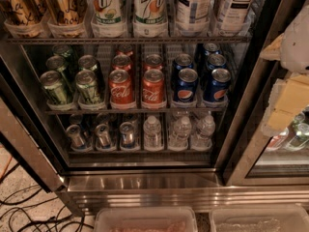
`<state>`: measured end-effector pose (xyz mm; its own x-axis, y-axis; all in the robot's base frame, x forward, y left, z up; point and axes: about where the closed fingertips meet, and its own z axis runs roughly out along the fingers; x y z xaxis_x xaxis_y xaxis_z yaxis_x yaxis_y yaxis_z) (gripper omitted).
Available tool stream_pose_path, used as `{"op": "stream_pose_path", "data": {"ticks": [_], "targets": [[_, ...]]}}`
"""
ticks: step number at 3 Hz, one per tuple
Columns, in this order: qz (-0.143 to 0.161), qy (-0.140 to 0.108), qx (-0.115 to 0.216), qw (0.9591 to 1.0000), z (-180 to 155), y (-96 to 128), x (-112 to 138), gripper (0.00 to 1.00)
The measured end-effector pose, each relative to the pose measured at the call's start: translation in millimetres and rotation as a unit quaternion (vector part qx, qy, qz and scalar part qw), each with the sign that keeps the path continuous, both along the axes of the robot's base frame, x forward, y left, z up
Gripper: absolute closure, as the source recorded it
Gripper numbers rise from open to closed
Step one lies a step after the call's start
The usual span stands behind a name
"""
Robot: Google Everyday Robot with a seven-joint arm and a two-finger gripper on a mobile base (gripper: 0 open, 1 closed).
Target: Pick coke can from middle shelf of fridge
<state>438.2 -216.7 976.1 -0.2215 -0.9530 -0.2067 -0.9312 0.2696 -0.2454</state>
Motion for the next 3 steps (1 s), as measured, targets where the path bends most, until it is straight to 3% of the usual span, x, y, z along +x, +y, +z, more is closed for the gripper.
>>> {"op": "stream_pose_path", "data": {"ticks": [2, 3], "targets": [[-0.001, -0.004, 0.009, 1.0, 2, 10, 3, 0.0], [0.007, -0.003, 0.042, 0.9991, 7, 38, 0, 0.0]]}}
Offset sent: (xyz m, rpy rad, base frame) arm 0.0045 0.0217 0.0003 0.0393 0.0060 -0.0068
